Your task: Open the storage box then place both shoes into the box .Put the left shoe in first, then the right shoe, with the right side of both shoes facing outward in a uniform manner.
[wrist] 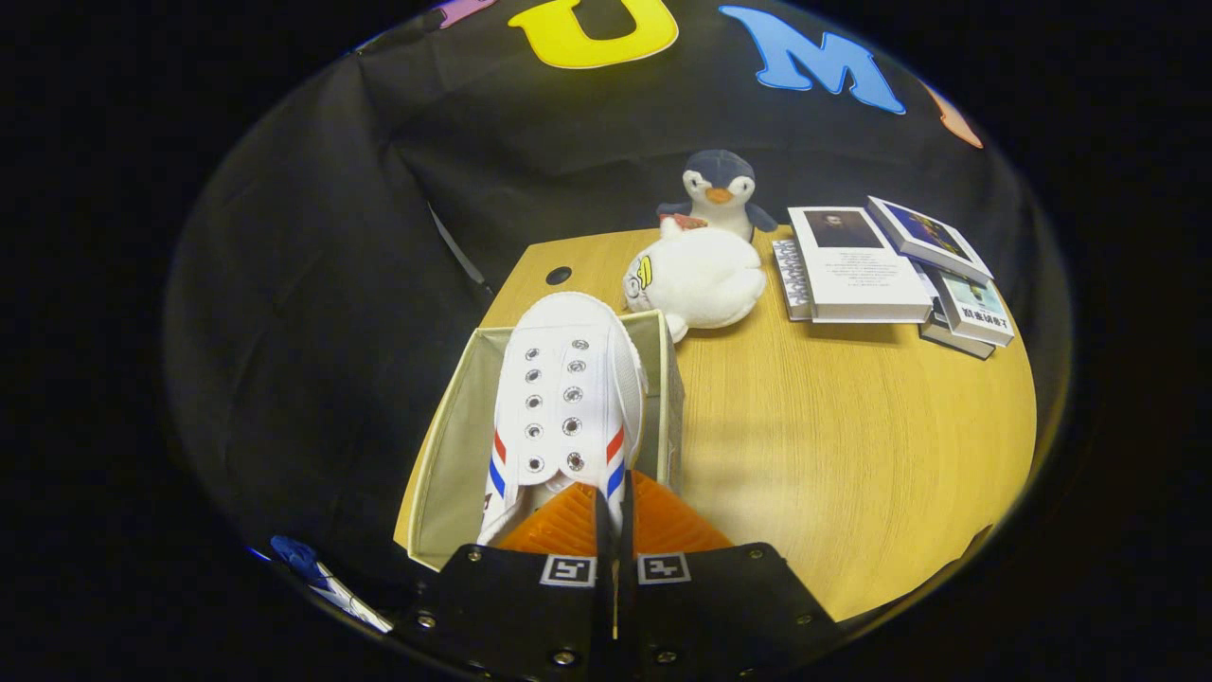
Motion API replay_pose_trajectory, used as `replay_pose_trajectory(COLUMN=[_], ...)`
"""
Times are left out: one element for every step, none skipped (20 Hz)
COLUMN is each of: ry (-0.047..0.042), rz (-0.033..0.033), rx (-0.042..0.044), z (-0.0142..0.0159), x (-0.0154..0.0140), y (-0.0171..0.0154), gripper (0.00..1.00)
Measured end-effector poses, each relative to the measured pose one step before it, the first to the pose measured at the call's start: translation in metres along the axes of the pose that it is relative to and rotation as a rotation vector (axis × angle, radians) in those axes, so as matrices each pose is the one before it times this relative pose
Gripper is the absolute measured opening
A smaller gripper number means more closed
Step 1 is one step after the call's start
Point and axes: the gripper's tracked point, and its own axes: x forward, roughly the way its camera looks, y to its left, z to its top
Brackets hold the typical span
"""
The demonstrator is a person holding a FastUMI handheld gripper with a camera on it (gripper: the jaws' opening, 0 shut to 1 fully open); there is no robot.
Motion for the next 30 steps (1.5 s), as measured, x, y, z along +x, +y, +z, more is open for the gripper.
replay_pose_trajectory(ry=[-0.01404, -0.01786, -0.01883, -0.02931, -0.02919, -0.01838, -0.01548, -0.01747, -0.02066, -0.02479, -0.02955, -0.0344, -0.03747, -0.042, -0.04447, -0.0443, -0.04453, -0.04434, -0.03753, -0.03527, -0.02893, -0.02474, -0.02435, -0.0198, -0.02383, -0.02869, -0.02974, -0.0303, -0.02508, -0.02504], rz=[0.00991, 0.01194, -0.00451, -0.00301, -0.00172, -0.0073, -0.00126, -0.00561, -0.00383, -0.0054, -0.00511, -0.00915, -0.01182, -0.01689, -0.01716, -0.01538, -0.01153, -0.01437, -0.02063, -0.01777, -0.01097, -0.00685, -0.0098, -0.00958, -0.0117, -0.0127, -0.01163, -0.01314, -0.01376, -0.01623], rx=[0.00195, 0.00151, -0.00196, -0.00321, 0.00028, -0.00021, -0.0014, -0.005, -0.00734, -0.01188, -0.01854, -0.02541, -0.03359, -0.03667, -0.03461, -0.0316, -0.02892, -0.02833, -0.0257, -0.01964, -0.01233, -0.00638, -0.00193, -0.00295, -0.00237, -0.00295, -0.00044, 0.00265, 0.00238, 0.00367], z=[0.0023, 0.00348, 0.00366, 0.00626, 0.00732, 0.00688, 0.0044, 0.00491, 0.00732, 0.00728, 0.00726, 0.00854, 0.0096, 0.0102, 0.01055, 0.01025, 0.01111, 0.01014, 0.00916, 0.00708, 0.00613, 0.00483, 0.00379, 0.00207, 0.00316, 0.00418, 0.00593, 0.00553, 0.00312, 0.00319], x=[0.00168, -0.00205, 0.00073, -0.00621, -0.00373, -0.00207, -0.00251, -0.00565, -0.00652, -0.00493, -0.00711, -0.00665, -0.00864, -0.0091, -0.00929, -0.00935, -0.00826, -0.00872, -0.00861, -0.00781, -0.00699, -0.00647, -0.00663, -0.00444, -0.00463, -0.00578, -0.00582, -0.00771, -0.00757, -0.00548], y=[0.00309, 0.00263, 0.00027, -0.00189, -0.00132, -0.00409, -0.00401, -0.00379, -0.0031, -0.00428, -0.00445, -0.00594, -0.0062, -0.00729, -0.0078, -0.00679, -0.00697, -0.0064, -0.01031, -0.00755, -0.0061, -0.00502, -0.00673, -0.00677, -0.00748, -0.0071, -0.00546, -0.0057, -0.00658, -0.00677], gripper=[0.09, 0.23, 0.34, 0.47, 0.55, 0.75, 0.94, 0.98, 0.98, 0.98, 0.98, 0.98, 0.98, 0.98, 0.98, 0.98, 0.98, 0.98, 0.98, 0.98, 0.98, 0.98, 0.98, 0.98, 0.98, 0.98, 0.98, 0.98, 0.98, 0.98])
